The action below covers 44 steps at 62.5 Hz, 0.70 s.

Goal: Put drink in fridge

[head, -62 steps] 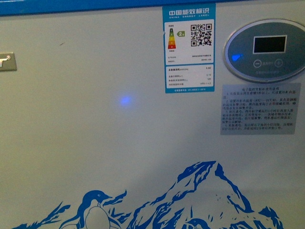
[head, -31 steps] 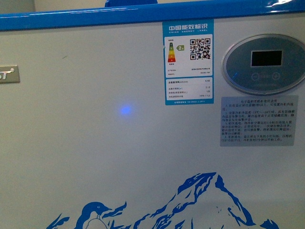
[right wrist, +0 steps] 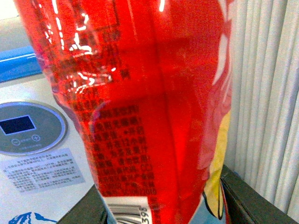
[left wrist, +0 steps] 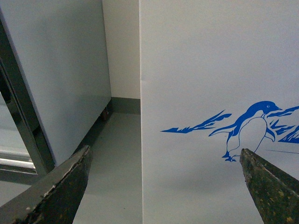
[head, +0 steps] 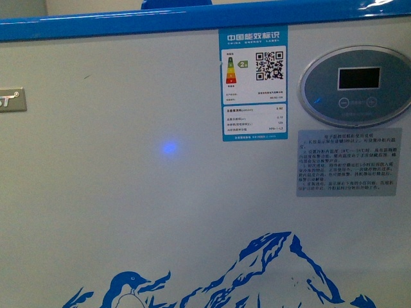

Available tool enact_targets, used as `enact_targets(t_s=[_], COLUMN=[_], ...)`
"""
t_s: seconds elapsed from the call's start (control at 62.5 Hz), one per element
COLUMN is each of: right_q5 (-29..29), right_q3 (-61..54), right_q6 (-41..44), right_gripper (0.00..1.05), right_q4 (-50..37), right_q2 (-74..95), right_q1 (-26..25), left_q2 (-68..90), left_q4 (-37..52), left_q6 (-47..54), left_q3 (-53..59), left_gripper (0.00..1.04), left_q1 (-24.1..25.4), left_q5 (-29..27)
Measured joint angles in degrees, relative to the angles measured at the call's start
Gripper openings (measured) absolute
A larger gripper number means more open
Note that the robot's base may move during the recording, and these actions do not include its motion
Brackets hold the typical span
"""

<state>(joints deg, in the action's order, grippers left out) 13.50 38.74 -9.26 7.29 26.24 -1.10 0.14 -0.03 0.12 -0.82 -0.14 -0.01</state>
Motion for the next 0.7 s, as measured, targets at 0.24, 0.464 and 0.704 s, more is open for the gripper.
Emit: enact_targets(t_s=[0.24, 0.464, 0.704], right_q5=[-0.1, -0.1, -0.1], right_q3=[0.0, -0.1, -0.1], right_q6=[0.0, 0.0, 0.0], right_gripper=[0.42, 0.42, 0.42], right_q4=[0.0, 0.1, 0.1], right_q2=[-0.1, -0.4, -0.4], right_q1=[0.0, 0.0, 0.0], left_q2=[0.0, 0.0, 0.0], left_q4=[0.0, 0.0, 0.0], left_q6=[0.0, 0.0, 0.0], left_q3=[0.0, 0.0, 0.0], left_gripper=[0.97, 0.97, 0.97], left_q1=[0.0, 0.0, 0.0], left_q5=[0.0, 0.0, 0.0])
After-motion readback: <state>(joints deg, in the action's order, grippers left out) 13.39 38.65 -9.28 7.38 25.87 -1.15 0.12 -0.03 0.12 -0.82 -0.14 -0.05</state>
